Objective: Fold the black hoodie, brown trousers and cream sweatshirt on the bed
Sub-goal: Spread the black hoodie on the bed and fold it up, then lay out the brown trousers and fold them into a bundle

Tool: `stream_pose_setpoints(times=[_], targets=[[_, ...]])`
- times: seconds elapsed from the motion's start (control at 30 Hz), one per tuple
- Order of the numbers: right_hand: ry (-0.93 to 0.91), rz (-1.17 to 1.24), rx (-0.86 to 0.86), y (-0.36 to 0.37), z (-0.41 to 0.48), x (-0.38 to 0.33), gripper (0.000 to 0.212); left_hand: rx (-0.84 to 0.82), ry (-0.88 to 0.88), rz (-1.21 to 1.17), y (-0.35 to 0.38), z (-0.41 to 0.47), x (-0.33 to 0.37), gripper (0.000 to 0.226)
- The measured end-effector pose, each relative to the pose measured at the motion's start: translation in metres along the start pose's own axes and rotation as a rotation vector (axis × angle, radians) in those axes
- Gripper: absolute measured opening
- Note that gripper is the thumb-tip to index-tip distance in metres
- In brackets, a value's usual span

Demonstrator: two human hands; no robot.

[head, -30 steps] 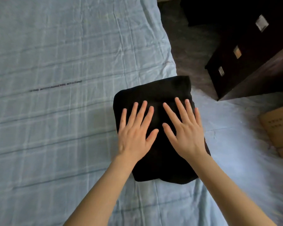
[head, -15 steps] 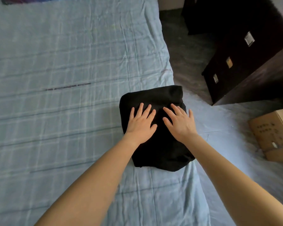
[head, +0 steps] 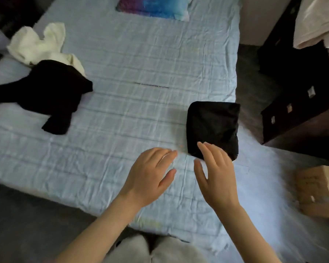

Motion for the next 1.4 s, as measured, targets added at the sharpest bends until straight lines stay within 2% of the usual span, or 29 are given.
stream_pose_setpoints(times=[0.17,0.27,0.4,0.57,0.7,1.07,1.27,1.4], targets=[[-0.163,-0.054,-0.329,0.058,-0.073,-0.072,0.046,-0.081,-0.346,0.075,-0.022,-0.136,-0.036,0.05],[-0.294,-0.077,-0.421,0.078,-0.092,-0.112,0.049,-0.025,-0.493,0.091,-0.046,-0.191,-0.055,0.052],[-0.425,-0.059,-0.437,0.089,-0.093,-0.174,0.057,0.151,-0.569,0.088,-0.093,-0.243,-0.07,0.049],[-0.535,-0.018,-0.368,0.104,-0.101,-0.262,0.054,0.342,-0.677,0.071,-0.145,-0.319,-0.096,0.049],[-0.554,-0.021,-0.395,0.14,-0.123,-0.333,0.055,0.395,-0.785,0.063,-0.182,-0.394,-0.137,0.052],[-0.553,-0.019,-0.455,0.234,-0.196,-0.553,0.055,0.302,-0.814,0.11,-0.316,-0.56,-0.255,0.054],[-0.517,-0.02,-0.389,0.254,-0.168,-0.627,0.047,0.322,-0.709,0.113,-0.376,-0.564,-0.324,0.051],[-0.479,-0.05,-0.388,0.288,-0.137,-0.653,0.052,0.328,-0.685,0.096,-0.393,-0.55,-0.379,0.05]])
Point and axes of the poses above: each hand's wrist, its own z-axis towards the middle knuckle, its own y-axis out of the palm, x = y × z, the point moved 7 cm from there along z, towards the middle knuckle, and after that the axes turned 11 degrees about -z, right-handed, at the moved point
